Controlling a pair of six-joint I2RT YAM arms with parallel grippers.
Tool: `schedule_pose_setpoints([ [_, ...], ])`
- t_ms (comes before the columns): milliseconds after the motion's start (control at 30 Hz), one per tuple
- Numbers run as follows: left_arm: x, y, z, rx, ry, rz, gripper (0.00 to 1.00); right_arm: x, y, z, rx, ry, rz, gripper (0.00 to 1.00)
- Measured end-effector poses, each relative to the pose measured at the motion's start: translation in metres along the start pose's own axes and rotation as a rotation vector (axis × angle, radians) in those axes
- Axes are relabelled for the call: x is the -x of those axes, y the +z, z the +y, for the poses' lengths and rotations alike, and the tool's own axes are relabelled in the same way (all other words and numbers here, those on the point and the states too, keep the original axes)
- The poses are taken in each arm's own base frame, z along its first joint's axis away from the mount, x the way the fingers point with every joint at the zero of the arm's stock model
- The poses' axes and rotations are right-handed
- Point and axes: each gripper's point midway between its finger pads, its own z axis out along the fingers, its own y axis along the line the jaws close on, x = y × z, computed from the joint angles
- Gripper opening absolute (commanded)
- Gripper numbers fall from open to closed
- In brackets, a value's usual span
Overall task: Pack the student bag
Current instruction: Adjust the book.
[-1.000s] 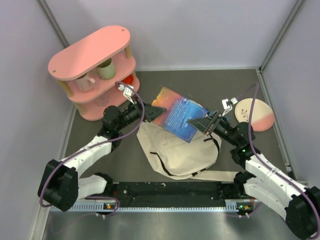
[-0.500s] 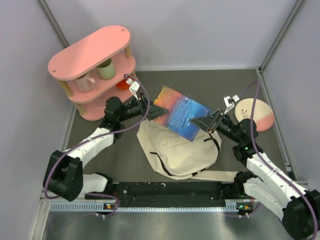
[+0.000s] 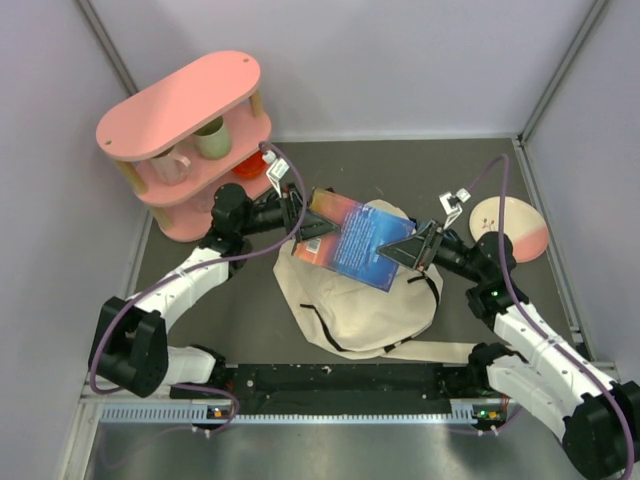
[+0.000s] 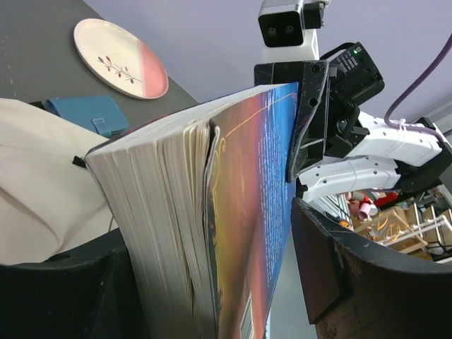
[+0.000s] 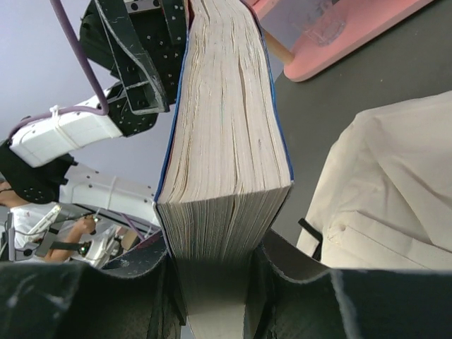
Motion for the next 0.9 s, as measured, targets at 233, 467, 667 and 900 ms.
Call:
schedule_pose_setpoints([
  [233, -0.002, 0.0, -0.004, -0.027, -0.017, 0.029, 0.35, -0.003, -0.001, 0.0, 0.006, 0.005, 0.009, 0.0],
  [467, -0.003, -0.002, -0.002, -0.049, -0.016, 0.043, 0.0, -0.003, -0.001, -0.002, 0.002, 0.019, 0.012, 0.5],
  [667, -0.006, 0.001, -0.002, -0.04, -0.027, 0.047, 0.0, 0.004, -0.008, -0.012, -0.087, 0.004, -0.055, 0.99],
  [900, 0.005, -0.001, -0.014, -0.077, -0.049, 0.009, 0.0, 0.014, -0.03, -0.021, -0.191, -0.064, -0.197, 0.99],
])
